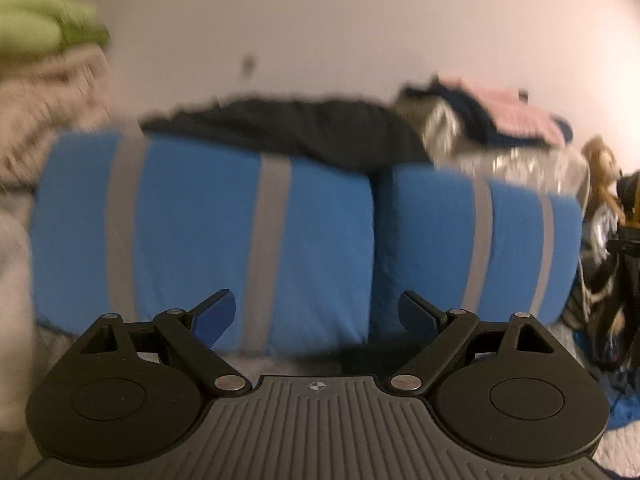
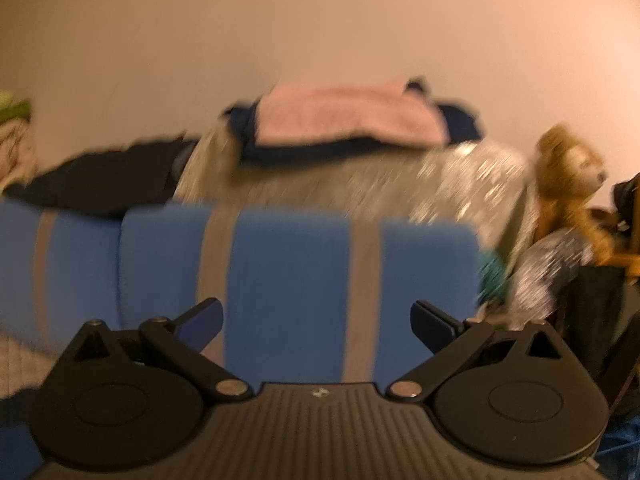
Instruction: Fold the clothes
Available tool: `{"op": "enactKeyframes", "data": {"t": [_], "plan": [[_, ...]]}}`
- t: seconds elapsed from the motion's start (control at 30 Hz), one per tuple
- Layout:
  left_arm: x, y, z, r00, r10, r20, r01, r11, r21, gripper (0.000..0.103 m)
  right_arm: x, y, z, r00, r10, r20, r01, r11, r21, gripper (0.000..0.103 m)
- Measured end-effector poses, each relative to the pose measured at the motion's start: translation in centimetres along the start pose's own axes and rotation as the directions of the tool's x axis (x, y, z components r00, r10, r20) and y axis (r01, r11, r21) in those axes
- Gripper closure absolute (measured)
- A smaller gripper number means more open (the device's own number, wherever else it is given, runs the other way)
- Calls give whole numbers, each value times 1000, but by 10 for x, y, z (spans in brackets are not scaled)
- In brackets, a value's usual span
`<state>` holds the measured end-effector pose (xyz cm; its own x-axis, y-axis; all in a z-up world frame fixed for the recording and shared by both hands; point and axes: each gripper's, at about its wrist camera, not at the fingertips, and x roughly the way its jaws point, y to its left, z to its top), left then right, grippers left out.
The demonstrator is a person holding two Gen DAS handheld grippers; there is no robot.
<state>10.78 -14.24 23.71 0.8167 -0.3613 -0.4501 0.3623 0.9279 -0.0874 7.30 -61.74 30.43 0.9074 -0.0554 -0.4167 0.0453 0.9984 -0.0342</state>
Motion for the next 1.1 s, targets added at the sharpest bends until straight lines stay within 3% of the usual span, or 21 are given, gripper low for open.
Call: {"op": "enactKeyframes", "data": {"t": [0.27, 0.57, 0.67, 0.8, 0.93, 1.03, 1.1], "plan": [[60, -2, -30, 995, -8, -102, 9, 1000, 12, 13, 69, 43, -65, 988, 92, -125, -93, 996, -5, 0], [118, -2, -28, 991, -40, -132, 30, 997, -77, 14, 92, 106, -103, 980, 83, -180, -73, 995, 63, 0], [138, 1, -30, 984, -47, -174, 23, 990, -141, 14, 78, 118, -117, 972, 74, -224, -27, 979, 203, 0], [165, 9, -40, 975, -76, -207, 16, 961, -276, 14, 57, 131, -145, 962, 106, -250, 3, 917, 399, 0], [187, 15, -54, 966, -92, -242, -6, 926, -378, 14, 51, 147, -183, 969, 111, -221, 7, 881, 473, 0], [203, 18, -60, 964, -115, -240, 3, 906, -423, 15, 58, 161, -208, 969, 102, -225, 8, 897, 441, 0], [215, 22, -65, 960, -120, -251, -17, 876, -483, 16, 63, 170, -211, 962, 104, -251, 1, 923, 385, 0]]}}
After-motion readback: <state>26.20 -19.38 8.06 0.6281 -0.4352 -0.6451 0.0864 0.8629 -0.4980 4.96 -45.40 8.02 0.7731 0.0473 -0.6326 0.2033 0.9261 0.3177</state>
